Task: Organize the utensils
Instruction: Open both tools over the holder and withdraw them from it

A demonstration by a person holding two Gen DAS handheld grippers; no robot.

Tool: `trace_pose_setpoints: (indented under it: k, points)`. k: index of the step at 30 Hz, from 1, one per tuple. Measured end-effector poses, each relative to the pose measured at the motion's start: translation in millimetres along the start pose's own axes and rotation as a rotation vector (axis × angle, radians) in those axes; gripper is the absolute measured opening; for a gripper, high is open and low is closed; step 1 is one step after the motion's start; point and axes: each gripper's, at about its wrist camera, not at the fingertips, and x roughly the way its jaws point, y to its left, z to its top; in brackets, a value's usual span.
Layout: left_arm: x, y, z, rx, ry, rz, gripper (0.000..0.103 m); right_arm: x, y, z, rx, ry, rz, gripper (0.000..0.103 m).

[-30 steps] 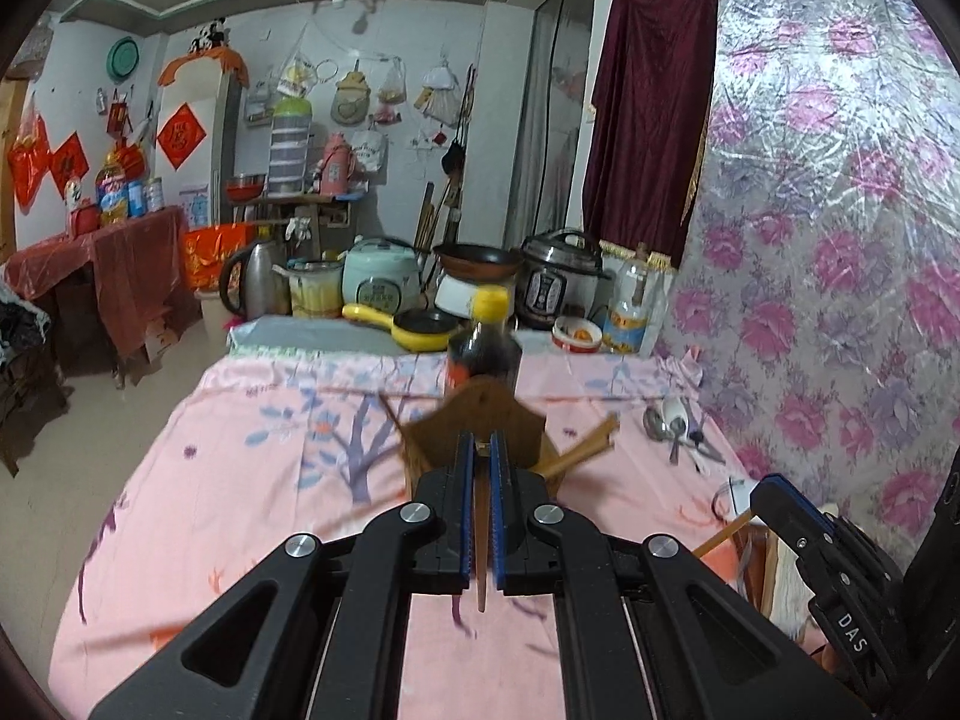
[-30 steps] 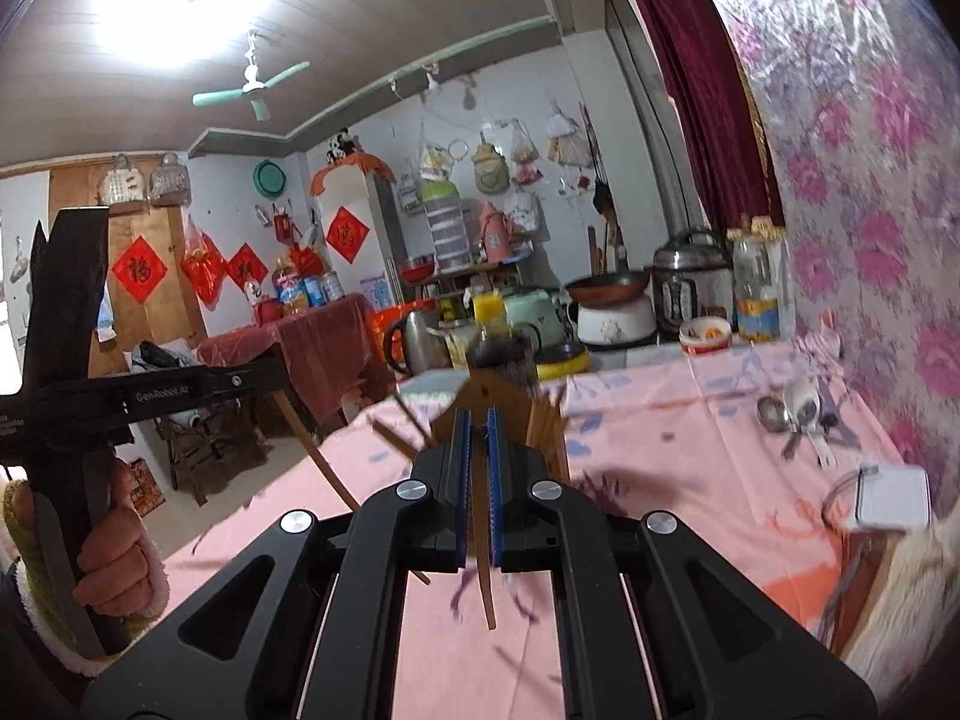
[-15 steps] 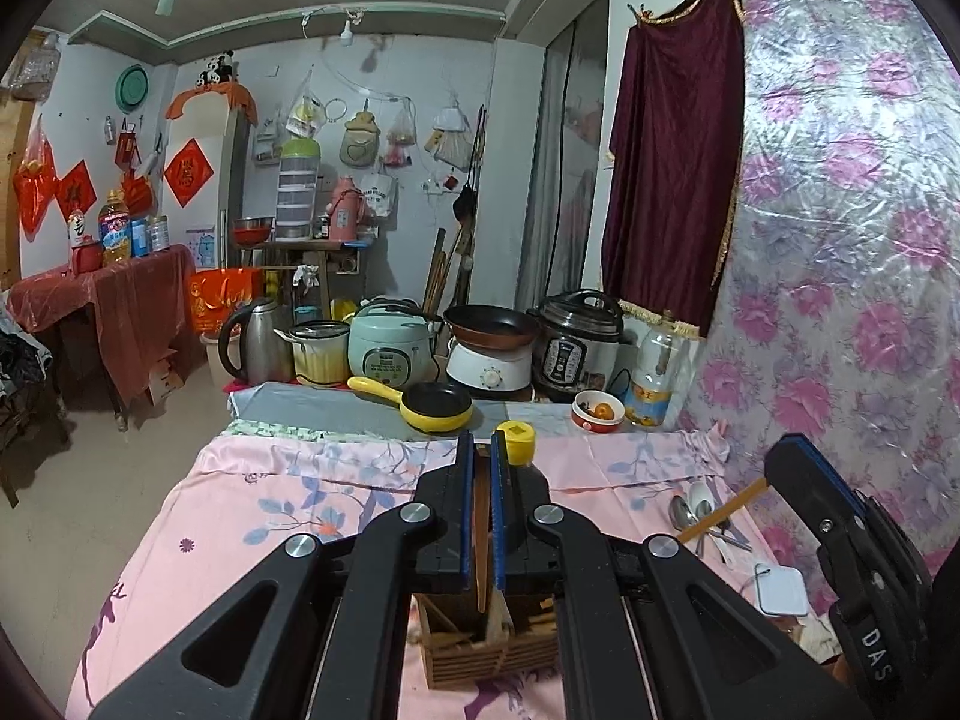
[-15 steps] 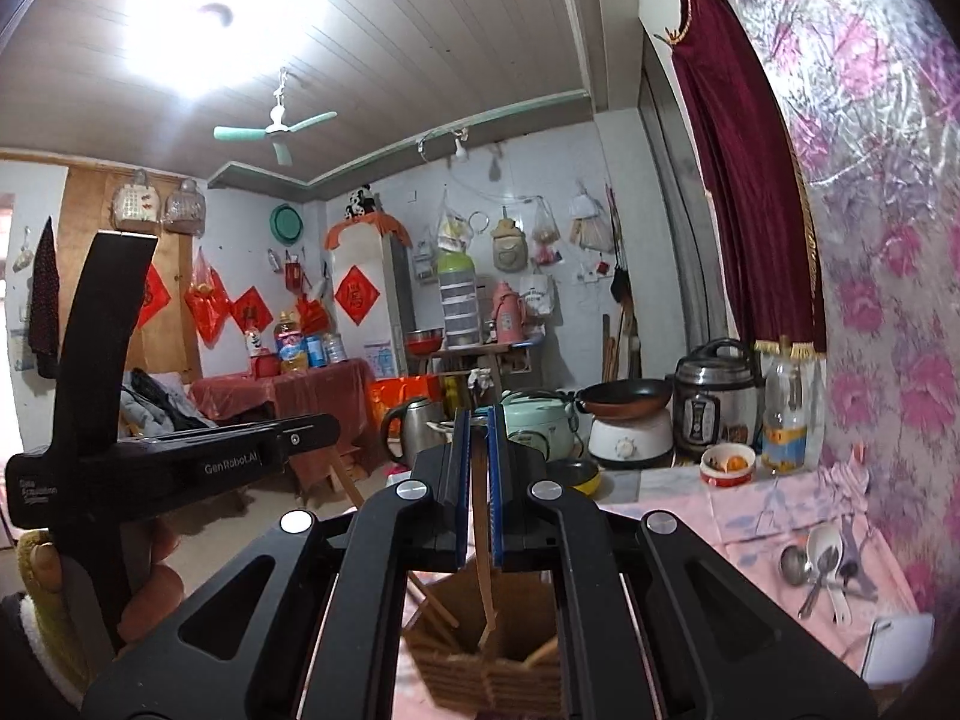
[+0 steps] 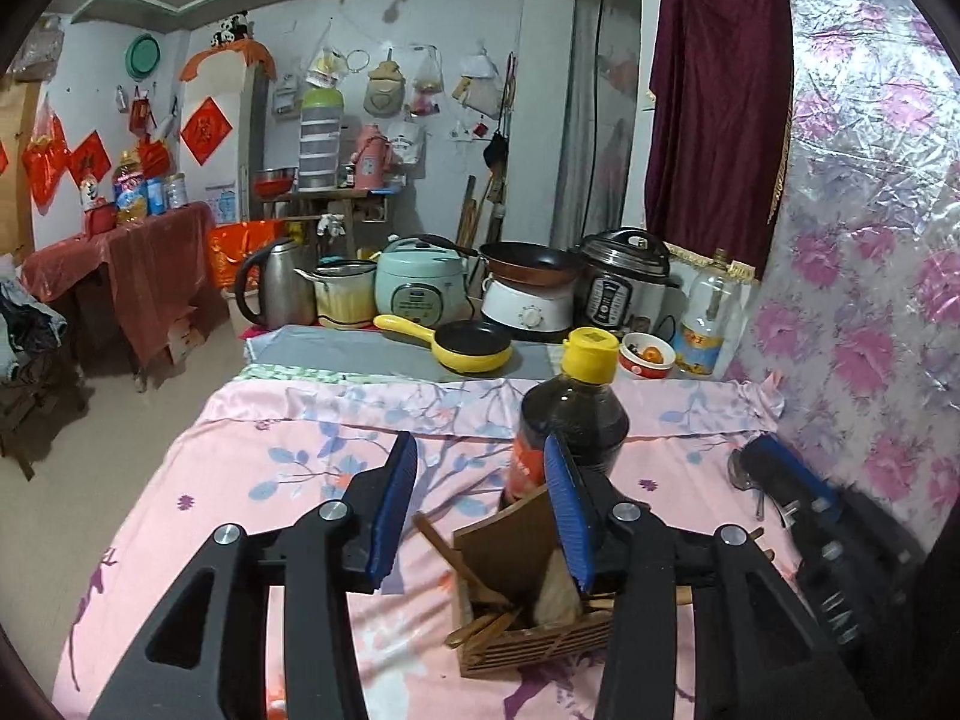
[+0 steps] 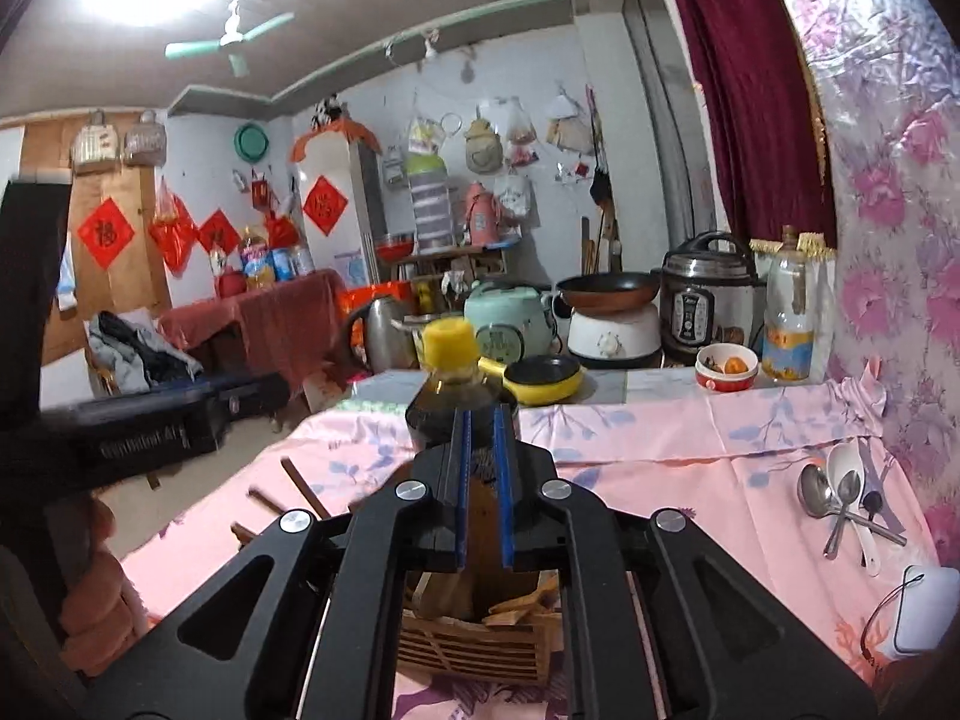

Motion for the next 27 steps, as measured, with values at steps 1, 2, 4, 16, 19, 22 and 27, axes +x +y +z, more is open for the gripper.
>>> trace_pose_setpoints:
  k: [1,2,4,16,19,22,27]
  points:
    - [-4,3,0,-0.011,-0.003,0.005,0.047,-4,1,2,-0.004,-0.009,-0.002,0.011]
    - [-7,6,0,-0.02,-0.006,0.01,0.049,-9,2,4,-0.006,-0.019,-0.005,0.011]
    - [-16,10,0,-0.037,-0.015,0.023,0.054,-20,4,8,-0.004,-0.034,-0.003,0.012]
    - [-84,26,-36,-0.08,-0.045,0.109,0.068,-79,10,1,0.041,-0.068,0.005,0.019]
    - [-103,23,-48,-0.076,-0.056,0.136,0.068,-96,13,-2,0.05,-0.075,0.007,0.02]
    - [-122,14,-60,-0.06,-0.068,0.151,0.07,-115,15,-2,0.061,-0.09,0.012,0.023]
    - [-159,-2,-80,-0.035,-0.107,0.168,0.079,-150,27,-10,0.054,-0.104,0.009,0.031]
